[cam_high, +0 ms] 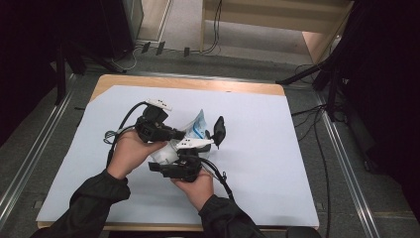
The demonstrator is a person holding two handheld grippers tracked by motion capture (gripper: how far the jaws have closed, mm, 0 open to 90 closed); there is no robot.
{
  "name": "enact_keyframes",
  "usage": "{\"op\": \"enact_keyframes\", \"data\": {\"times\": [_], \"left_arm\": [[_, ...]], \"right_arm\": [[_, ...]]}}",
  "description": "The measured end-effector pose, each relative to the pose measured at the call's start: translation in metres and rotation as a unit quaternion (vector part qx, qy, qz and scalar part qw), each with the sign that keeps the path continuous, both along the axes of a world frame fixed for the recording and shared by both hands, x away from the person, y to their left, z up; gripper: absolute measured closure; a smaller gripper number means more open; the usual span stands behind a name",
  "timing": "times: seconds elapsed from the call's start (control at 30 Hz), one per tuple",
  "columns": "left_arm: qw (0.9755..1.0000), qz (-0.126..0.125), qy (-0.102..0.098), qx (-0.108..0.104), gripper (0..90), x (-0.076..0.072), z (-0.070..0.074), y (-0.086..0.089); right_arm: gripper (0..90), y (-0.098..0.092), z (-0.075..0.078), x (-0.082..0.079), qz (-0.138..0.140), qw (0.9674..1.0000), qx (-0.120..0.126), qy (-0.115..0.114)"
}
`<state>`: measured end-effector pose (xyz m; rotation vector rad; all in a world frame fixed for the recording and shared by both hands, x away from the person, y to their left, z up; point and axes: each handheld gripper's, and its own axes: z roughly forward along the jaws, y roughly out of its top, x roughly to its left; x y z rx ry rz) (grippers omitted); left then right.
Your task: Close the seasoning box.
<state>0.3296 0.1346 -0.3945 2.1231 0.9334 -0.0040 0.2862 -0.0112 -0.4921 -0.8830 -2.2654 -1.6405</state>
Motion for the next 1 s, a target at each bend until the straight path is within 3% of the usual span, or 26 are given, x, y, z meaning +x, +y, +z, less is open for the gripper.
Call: {"op": "enact_keyframes", "data": {"times": [0.57,1.0], "left_arm": [[1.0,0.001,0.0,-0.002,90.0,-0.0002,0.001,0.0],[1.0,0.003,0.004,-0.007,90.0,0.0001,0.0015,0.0007]], "right_arm": [[54.9,0.0003,0.0007,-0.0007,-0.003,1.0,0.001,-0.003],[54.2,0.003,0.0029,-0.0037,0.0,0.9995,-0.019,-0.026]]}}
